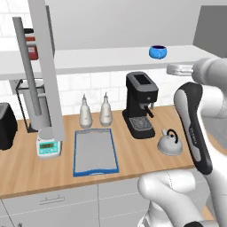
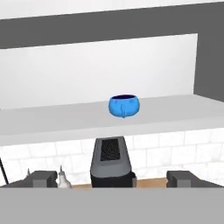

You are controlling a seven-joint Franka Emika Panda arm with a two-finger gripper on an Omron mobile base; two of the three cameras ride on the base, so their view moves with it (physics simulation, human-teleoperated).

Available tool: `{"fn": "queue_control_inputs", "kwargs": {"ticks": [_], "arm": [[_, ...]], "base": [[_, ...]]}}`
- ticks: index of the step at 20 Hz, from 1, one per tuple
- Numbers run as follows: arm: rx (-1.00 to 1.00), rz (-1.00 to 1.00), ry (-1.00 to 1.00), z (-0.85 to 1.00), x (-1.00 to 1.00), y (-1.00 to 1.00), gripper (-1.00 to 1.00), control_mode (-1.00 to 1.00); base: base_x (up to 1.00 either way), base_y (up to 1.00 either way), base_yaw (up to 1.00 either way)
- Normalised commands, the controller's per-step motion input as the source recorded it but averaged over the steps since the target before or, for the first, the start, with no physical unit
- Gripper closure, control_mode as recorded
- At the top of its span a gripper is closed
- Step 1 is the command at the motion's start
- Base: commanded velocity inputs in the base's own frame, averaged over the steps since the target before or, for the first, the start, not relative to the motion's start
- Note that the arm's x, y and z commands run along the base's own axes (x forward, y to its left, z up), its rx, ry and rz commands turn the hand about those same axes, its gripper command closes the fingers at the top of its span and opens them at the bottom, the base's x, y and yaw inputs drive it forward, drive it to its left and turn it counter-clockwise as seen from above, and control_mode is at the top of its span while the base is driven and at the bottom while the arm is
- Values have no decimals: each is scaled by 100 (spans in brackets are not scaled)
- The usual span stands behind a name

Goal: Pick the kettle from the counter and place it on the tray. Then pick the mug from the cabinet and place it on the tray. Then close the cabinet doors.

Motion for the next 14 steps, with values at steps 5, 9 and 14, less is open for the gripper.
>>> {"fn": "queue_control_inputs", "kwargs": {"ticks": [5,9,14], "arm": [[9,0,-15,6,-13,-2,-100,-100],[0,0,0,0,0,-2,-100,-100],[-5,0,0,-1,28,4,-100,-100]], "base": [[0,0,0],[0,0,0],[0,0,0]]}}
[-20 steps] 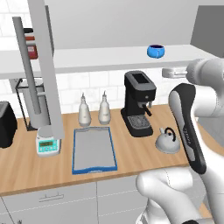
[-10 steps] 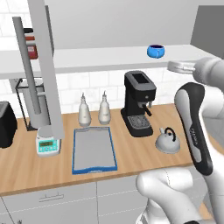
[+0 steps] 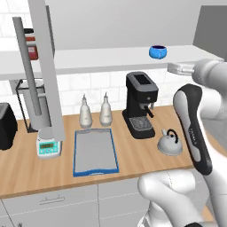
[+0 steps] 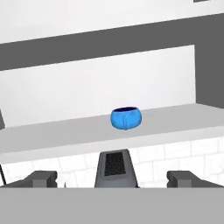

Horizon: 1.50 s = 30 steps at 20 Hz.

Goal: Pick the kettle from the counter and place it on the tray. Then pick the mug from the cabinet and place it on the tray. Then close the cabinet doors.

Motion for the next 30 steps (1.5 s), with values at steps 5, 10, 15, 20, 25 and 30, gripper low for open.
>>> {"fn": "queue_control_inputs", "kwargs": {"ticks": [5,10,15,20,25,30], "arm": [[-14,-4,0,20,34,0,-100,-100],[-6,-7,12,8,43,-7,-100,-100],[0,-1,1,0,53,-5,-100,-100],[0,0,2,0,58,-10,-100,-100],[0,0,1,-6,40,-17,-100,-100],[0,0,2,-11,34,-3,-100,-100]], "base": [[0,0,0],[0,0,0],[0,0,0],[0,0,0],[0,0,0],[0,0,0]]}}
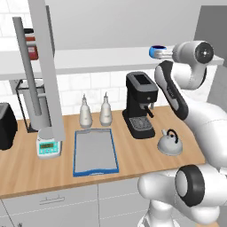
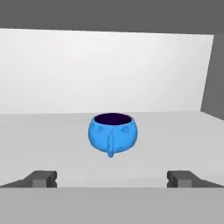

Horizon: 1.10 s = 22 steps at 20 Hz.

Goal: Pick the kettle from the counter and place it on the tray. Then pick the mug from the cabinet and place it on the tray. Then close the cabinet doors.

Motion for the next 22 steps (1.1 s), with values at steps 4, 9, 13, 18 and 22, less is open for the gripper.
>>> {"fn": "queue_control_inputs", "kwargs": {"ticks": [4,9,13,18,22], "arm": [[0,0,2,-14,35,0,-100,-100],[0,0,1,-14,36,0,-100,-100],[0,0,1,-11,39,0,-100,-100],[0,0,0,-11,38,0,-100,-100],[0,0,0,-13,33,-10,-100,-100]], "base": [[0,0,0],[0,0,0],[0,0,0],[0,0,0],[0,0,0]]}}
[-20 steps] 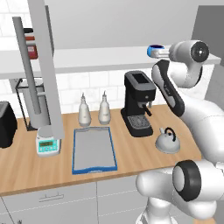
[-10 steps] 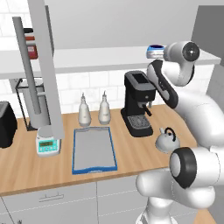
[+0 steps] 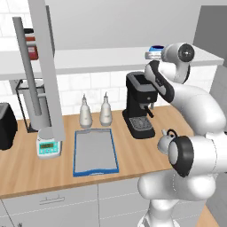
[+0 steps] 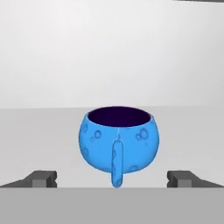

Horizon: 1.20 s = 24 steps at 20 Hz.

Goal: Pick the kettle from the counter and place it on the tray. Then pick the mug from the cabinet and place it on the tray. Then close the cabinet doors.

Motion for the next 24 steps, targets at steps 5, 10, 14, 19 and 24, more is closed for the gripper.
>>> {"fn": "queue_control_inputs", "kwargs": {"ticks": [5,10,14,19,24], "arm": [[0,0,0,-14,31,-9,-100,-100],[0,0,0,-13,24,-5,100,-100],[0,0,0,-2,8,-5,100,-100],[0,0,-2,0,0,-2,100,-100],[0,0,-6,0,-3,0,100,-100]], "base": [[0,0,0],[0,0,0],[0,0,0],[0,0,0],[0,0,0]]}}
